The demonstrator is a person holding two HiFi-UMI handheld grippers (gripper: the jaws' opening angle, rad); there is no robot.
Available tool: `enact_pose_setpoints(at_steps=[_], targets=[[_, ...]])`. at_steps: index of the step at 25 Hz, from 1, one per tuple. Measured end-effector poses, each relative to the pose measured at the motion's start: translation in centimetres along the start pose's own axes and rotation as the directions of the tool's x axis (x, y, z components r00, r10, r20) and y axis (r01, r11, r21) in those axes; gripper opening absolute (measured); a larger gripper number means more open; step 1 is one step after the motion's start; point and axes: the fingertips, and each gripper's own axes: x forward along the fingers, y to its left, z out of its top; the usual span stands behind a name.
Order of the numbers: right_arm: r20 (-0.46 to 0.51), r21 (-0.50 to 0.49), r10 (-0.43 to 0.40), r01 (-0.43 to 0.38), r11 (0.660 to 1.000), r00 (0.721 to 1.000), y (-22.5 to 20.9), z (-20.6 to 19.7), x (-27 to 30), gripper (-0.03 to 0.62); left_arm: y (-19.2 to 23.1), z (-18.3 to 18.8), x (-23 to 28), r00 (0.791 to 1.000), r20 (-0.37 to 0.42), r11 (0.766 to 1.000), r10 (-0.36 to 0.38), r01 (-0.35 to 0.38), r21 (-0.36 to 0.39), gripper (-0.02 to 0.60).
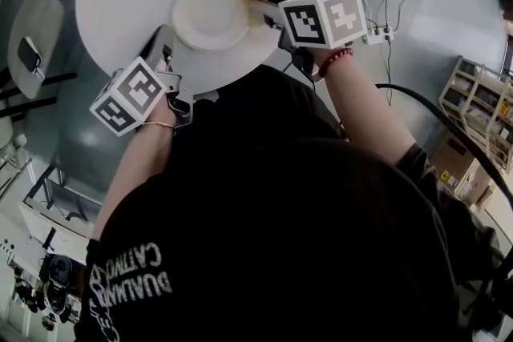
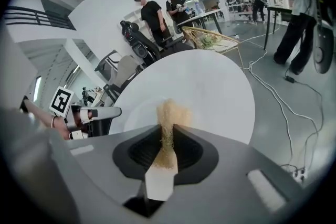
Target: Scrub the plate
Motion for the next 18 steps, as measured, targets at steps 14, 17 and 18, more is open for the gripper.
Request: enact_pose_setpoints(at_steps=[14, 17, 18], targets=[[0.567, 0.076, -0.116, 0.088, 0.993, 0.816, 5.9, 4.6, -5.2, 0.064, 1.3, 4.5, -10.6, 0.976, -0.016, 0.944, -0.218, 0.215, 0.249, 0.000], [0.595, 0.068, -0.107, 0.083, 0.994, 0.796, 8.1, 5.3, -6.4, 0.064, -0.1, 7.2, -13.3, 0.958, 0.037, 0.907, -0.286, 0.257, 0.334, 0.000], [0.604, 0.074, -0.106, 0.077, 0.994, 0.790, 8.8, 5.4, -7.0, 0.064, -0.6, 8.0, -14.2, 0.950, 0.057, 0.895, -0.306, 0.267, 0.357, 0.000]])
